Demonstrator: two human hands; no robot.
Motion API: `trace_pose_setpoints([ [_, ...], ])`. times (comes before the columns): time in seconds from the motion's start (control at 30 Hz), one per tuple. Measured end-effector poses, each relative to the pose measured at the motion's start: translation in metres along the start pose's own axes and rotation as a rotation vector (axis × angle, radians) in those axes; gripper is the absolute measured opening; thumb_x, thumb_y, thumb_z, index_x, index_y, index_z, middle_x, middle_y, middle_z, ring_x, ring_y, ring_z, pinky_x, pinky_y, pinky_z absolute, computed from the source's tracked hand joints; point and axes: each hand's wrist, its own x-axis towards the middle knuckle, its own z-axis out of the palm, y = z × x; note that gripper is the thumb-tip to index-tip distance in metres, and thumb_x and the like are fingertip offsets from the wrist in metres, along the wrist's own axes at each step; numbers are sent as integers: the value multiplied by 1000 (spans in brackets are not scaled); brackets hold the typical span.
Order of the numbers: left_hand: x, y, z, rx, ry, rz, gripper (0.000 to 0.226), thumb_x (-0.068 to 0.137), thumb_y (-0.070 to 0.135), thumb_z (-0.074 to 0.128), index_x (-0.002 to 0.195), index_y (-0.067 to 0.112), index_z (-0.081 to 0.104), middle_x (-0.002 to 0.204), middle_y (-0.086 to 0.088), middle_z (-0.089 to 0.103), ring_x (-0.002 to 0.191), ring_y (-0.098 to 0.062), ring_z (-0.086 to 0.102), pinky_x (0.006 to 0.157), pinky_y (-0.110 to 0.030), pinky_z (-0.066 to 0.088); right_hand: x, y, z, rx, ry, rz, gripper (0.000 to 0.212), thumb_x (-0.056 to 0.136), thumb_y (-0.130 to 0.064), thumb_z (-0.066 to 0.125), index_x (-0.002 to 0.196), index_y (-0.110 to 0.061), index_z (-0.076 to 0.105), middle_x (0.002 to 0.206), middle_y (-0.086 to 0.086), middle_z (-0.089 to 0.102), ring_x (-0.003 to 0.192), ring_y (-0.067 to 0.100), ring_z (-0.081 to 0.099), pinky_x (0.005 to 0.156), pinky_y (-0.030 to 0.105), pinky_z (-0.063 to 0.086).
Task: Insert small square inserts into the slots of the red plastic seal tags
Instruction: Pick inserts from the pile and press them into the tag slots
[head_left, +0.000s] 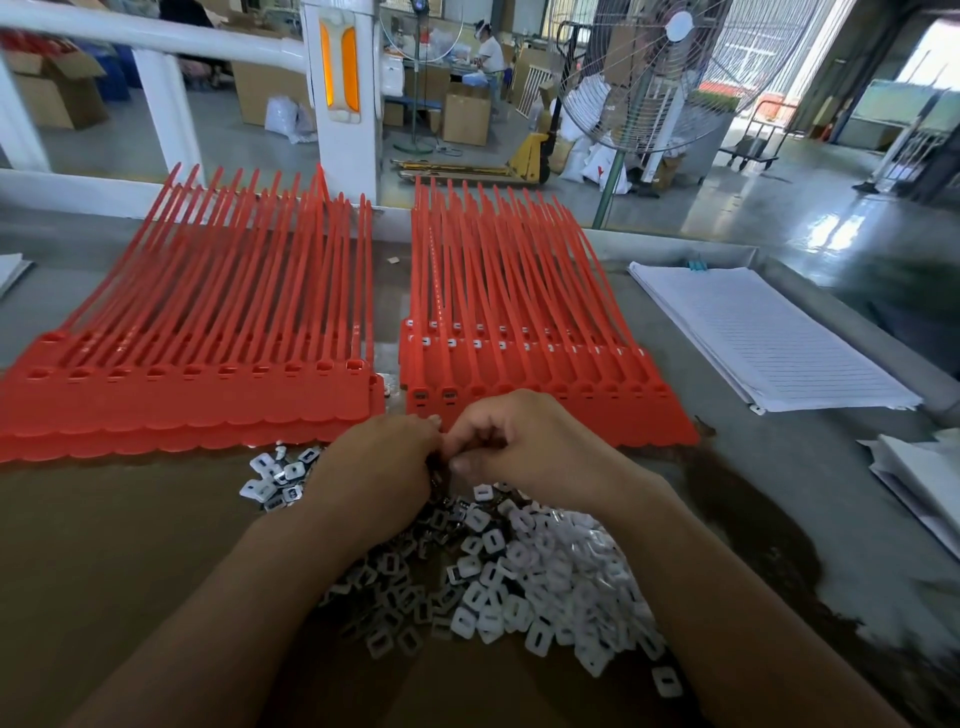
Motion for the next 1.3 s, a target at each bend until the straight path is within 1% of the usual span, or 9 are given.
trace_pose_setpoints([
  [0.1,-1,1,-2,-4,-6,-8,35,88,11,40,113,23,61,117,2,60,102,-17,57,87,-30,45,2,1,0,-23,29,-12,8,83,-12,65,83,-19,69,77,-14,65,75,0,62,70,13,49],
  [0.23,0,2,-1,9,-17,10,41,89,10,41,123,28,55,131,4,52,114,-14,51,96,-28,40,2,3,0,0,64,5,12,83,-12,66,77,-23,67,65,-22,61,63,-7,58,57,8,42],
  [0.37,-1,3,-1,-1,-13,-23,49,87,7,40,132,27,46,143,9,38,128,-12,39,104,-28,31,2,8,-3,58,115,40,18,78,-5,69,81,-23,66,76,-9,66,72,1,63,68,13,51],
  [0.47,-1,3,-1,7,-27,-33,53,87,6,40,135,27,41,145,11,34,130,-11,35,106,-29,28,3,11,-4,66,188,59,16,78,-6,70,85,-20,68,72,-13,62,66,-9,58,66,7,47],
  [0.63,0,3,-1,-4,-41,-38,55,86,3,40,136,26,40,146,13,30,133,-10,30,109,-29,23,4,13,-6,28,284,9,24,80,-11,69,69,-31,63,68,-18,59,67,-15,54,63,1,40],
  [0.8,0,4,-2,-4,-57,-37,57,85,1,40,137,26,38,147,12,28,135,-10,27,110,-29,21,5,17,-7,49,305,72,15,82,-18,67,72,-28,65,76,-6,67,71,4,61,68,15,50],
  [0.97,0,4,-3,13,-59,-25,57,86,2,39,138,25,36,148,11,27,135,-10,27,109,-28,21,5,19,-10,19,323,72,18,82,-18,68,69,-30,64,74,-15,63,71,-7,57,63,1,39],
  [1.13,0,4,-2,22,-64,-17,56,86,3,39,138,25,37,148,11,28,133,-11,30,108,-28,24,5,24,-11,34,291,132,13,84,-18,66,73,-24,66,71,-8,67,64,-1,63,67,15,53],
  [1.3,0,3,0,25,-55,-18,55,86,4,39,137,24,38,147,9,31,132,-12,32,108,-29,26,8,28,-12,-6,349,175,18,83,-9,64,77,-25,58,76,-7,65,73,4,63,71,20,51],
])
